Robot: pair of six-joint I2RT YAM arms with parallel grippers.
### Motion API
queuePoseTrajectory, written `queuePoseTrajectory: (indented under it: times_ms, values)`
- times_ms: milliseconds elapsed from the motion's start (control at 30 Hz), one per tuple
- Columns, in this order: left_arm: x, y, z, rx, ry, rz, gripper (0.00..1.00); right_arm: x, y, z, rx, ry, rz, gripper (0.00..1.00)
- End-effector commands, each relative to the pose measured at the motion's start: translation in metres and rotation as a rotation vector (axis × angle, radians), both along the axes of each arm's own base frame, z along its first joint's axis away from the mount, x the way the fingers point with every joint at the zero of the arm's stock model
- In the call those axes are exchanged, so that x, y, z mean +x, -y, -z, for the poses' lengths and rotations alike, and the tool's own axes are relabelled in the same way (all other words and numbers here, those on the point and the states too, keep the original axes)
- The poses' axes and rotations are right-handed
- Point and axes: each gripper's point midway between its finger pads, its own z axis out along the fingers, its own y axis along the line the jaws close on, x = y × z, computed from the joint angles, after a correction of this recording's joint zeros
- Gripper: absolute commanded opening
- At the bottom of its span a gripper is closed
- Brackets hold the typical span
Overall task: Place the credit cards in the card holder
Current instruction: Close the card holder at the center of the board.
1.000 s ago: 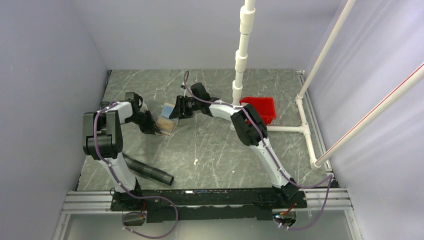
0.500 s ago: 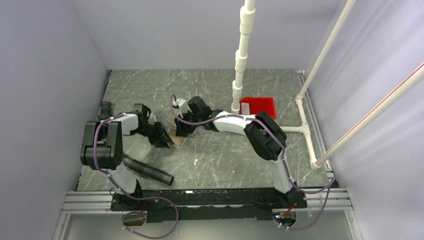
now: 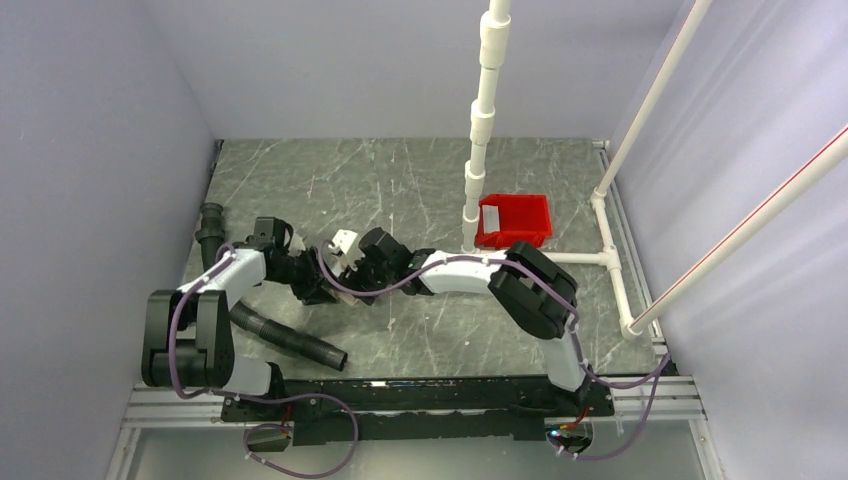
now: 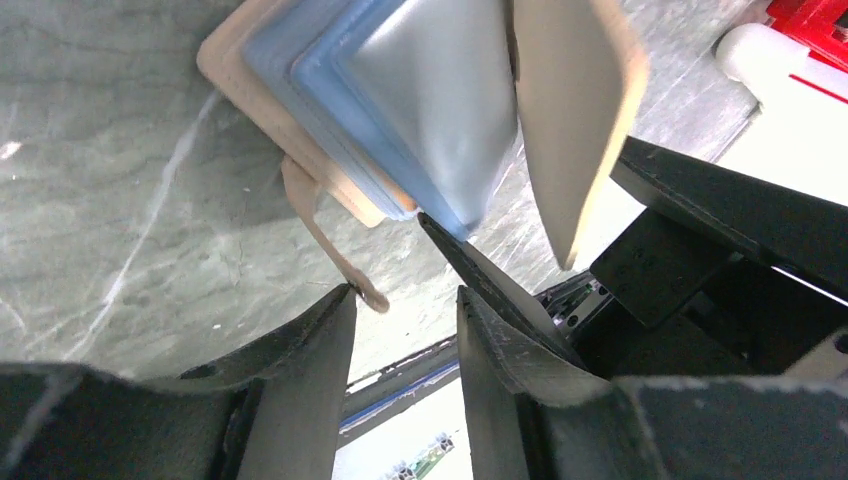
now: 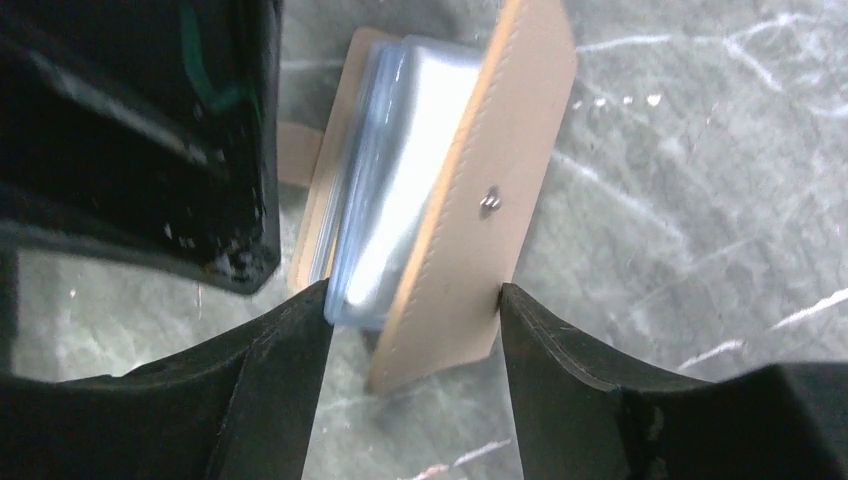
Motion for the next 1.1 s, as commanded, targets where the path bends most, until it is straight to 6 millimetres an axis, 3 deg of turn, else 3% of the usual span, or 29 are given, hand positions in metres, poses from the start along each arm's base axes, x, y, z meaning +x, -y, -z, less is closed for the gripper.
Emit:
queuePoseTrajectory:
  times_ms: [0,200,300,367,633,833,1067]
  values:
    - [-0.001,-0.004,-0.009,0.012,0.025,-0.049,0.46,-0.01,0.005,-0.027,0.064,0.008,-0.01,0.64]
    - [-0.001,-0.013,-0.009,0.064,0.038,-0.07,0.38,-0.034,-0.006,-0.037,0.202,-0.112,-0.078,0.66]
    - [-0.004,-0.015,-0.008,0.079,0.022,-0.088,0.49,-0.03,-0.007,-0.037,0.251,-0.183,-0.049,0.66]
    - [-0.005,-0.019,-0.008,0.103,0.012,-0.117,0.5,-0.028,-0.006,-0.041,0.282,-0.205,-0.042,0.66]
    - [0.0,-0.04,-0.015,0.235,0.034,-0.153,0.48,-0.035,-0.009,-0.053,0.357,-0.275,-0.078,0.61]
    - [0.01,-0.043,-0.014,0.255,0.057,-0.119,0.32,-0.038,-0.013,-0.055,0.385,-0.3,-0.099,0.61]
    - [0.016,-0.043,-0.015,0.258,0.093,-0.104,0.37,-0.039,-0.013,-0.049,0.374,-0.314,-0.102,0.59]
